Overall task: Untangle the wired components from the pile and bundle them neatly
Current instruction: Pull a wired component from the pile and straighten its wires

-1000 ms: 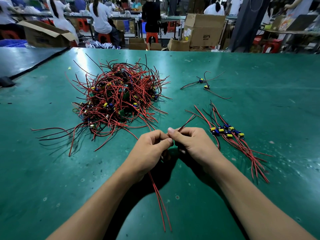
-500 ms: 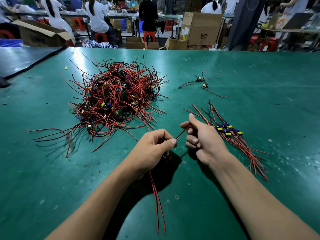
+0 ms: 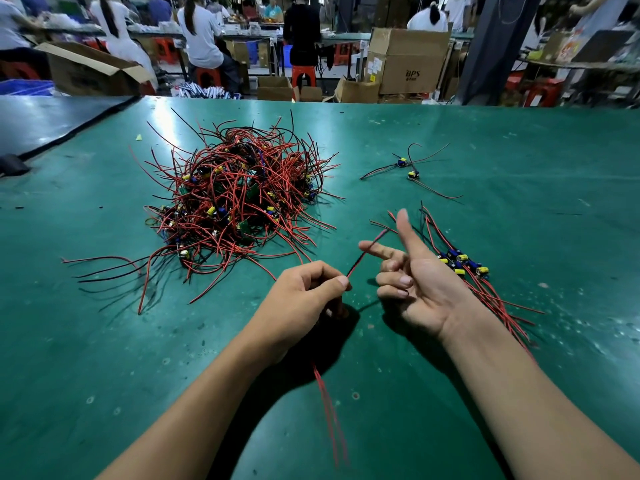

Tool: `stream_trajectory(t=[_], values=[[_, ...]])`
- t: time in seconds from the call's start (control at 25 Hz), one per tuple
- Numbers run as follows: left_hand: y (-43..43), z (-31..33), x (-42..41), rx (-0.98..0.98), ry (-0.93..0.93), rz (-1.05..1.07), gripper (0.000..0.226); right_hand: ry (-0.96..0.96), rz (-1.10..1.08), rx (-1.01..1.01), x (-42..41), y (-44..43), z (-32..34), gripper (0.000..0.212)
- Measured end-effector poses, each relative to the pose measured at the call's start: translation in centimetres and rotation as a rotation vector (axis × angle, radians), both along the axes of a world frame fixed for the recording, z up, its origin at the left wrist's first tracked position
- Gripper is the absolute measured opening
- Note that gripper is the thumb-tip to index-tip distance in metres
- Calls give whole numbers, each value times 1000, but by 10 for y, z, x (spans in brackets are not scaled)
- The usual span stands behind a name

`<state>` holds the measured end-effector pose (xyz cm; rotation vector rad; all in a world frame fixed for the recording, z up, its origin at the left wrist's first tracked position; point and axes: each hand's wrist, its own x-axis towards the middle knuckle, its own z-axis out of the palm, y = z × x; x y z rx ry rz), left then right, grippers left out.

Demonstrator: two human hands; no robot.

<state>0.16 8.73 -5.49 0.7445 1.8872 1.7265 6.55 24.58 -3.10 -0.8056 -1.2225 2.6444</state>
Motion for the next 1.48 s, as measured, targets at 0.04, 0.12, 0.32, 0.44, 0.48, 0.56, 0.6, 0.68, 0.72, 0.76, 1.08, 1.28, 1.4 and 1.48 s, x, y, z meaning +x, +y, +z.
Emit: stream_trajectory(t=[0.04,0.12,0.32,0.44,0.48,0.56,0.6,0.68,0.72,0.76,1.08,1.28,1.4,1.48], values=[[0,0,0,13,-37,17,13,-2,-15,30,0,1,-1,68],[1,0,1,39,-105,38,14,2,-51,73,-1,5,-3,71],[0,6,0,118,-245,89,12,-6,-29,522,1,-1,-17,30],[-5,15,-7,252,-403,164,10,32,187,1017,5,-12,-21,14],[-7,17,-10,306,-443,195,10,62,276,1060,5,-15,-20,17],[-12,21,-16,381,-496,264,11,119,442,933,8,-19,-17,22],[-13,21,-18,395,-513,297,11,133,506,844,10,-20,-16,21],[-13,21,-20,415,-558,349,12,140,584,793,13,-23,-15,21],[-13,20,-21,432,-584,366,11,139,591,804,13,-26,-14,25],[-13,20,-21,453,-609,377,11,132,571,806,13,-31,-14,30],[-15,20,-19,517,-605,254,14,223,188,474,9,-37,-7,26],[-18,19,-10,393,-597,-32,27,302,252,357,11,-26,2,22],[-15,17,-7,365,-555,-50,23,282,336,386,14,-23,2,20],[-14,16,-8,396,-541,-15,19,264,310,357,13,-22,1,18]])
